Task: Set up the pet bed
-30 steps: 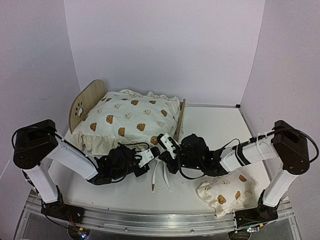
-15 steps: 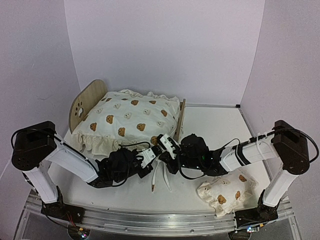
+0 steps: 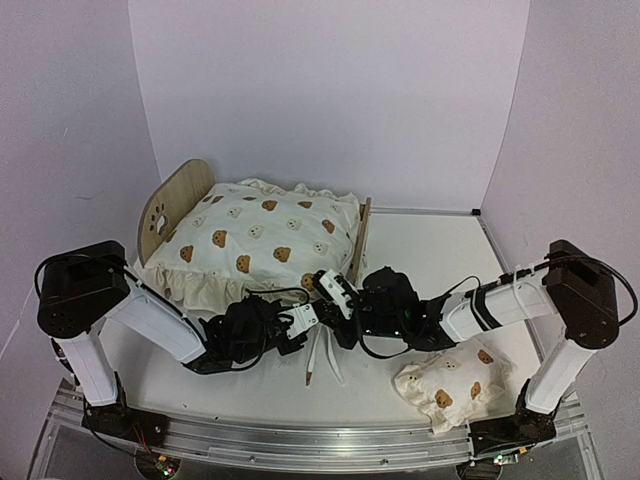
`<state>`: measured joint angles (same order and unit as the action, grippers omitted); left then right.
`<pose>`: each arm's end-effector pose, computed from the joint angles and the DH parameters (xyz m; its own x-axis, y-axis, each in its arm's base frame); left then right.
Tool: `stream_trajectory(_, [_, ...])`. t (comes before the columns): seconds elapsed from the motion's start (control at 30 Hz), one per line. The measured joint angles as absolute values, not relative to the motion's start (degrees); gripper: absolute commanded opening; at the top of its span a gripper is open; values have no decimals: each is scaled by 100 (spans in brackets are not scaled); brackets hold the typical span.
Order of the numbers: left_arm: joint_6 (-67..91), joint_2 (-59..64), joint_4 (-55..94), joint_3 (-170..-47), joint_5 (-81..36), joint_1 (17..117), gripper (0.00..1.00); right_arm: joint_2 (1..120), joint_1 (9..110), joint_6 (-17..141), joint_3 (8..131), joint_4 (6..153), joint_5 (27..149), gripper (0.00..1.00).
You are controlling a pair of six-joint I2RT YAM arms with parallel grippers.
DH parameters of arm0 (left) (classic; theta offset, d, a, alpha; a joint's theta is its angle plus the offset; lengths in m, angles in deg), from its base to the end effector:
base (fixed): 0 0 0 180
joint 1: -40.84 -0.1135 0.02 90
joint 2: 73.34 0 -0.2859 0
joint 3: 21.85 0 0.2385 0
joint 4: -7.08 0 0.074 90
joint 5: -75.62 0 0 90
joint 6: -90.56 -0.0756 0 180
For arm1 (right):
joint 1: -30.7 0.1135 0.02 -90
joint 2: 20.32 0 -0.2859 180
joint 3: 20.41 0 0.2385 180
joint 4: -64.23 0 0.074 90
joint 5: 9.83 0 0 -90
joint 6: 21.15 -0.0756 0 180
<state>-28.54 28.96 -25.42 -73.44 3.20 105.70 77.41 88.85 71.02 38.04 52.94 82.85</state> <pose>0.1782 -0.3259 0.1626 0.2444 0.5705 -0.7841 0.7121 0.4432 0.5445 0.1949 0.3205 0.1756 -0.2145 -0.4170 -0.8832 -0.8790 0.4766 -0.0115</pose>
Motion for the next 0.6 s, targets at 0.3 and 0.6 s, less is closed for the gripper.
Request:
stream_trajectory(0.3, [-3117,2918,-2535,-7392,176,10505,27,7741,8817,7205,3804,5318,8462,0])
stream_trajectory(0.6, [-3130,3012,-2496,-7431,-38,10485,7,7741,8789,7275,3872,5427,8643,0])
